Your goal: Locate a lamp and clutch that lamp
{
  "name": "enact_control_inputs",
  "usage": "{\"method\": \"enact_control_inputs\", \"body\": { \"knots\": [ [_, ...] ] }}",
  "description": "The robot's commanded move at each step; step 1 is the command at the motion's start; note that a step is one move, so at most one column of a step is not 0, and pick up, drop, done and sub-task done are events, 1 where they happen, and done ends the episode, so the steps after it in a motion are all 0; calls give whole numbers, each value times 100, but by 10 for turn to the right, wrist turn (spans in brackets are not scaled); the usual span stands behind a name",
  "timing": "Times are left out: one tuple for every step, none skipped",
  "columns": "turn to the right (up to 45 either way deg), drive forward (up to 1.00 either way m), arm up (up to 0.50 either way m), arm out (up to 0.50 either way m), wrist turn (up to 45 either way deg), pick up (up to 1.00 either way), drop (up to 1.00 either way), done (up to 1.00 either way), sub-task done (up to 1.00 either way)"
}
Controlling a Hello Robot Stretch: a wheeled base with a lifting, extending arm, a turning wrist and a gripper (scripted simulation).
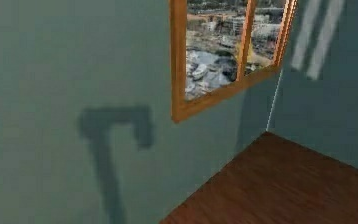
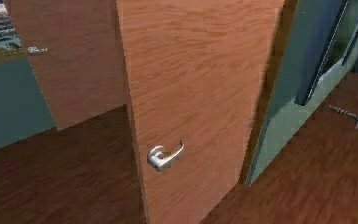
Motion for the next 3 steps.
{"method": "enact_control_inputs", "body": {
  "knots": [
    [30, 0, 0, 0, 0, 0, 0, 0, 0],
    [0, 45, 0, 0, 0, 0, 0, 0, 0],
    [450, 0, 0, 0, 0, 0, 0, 0, 0]
  ]
}}
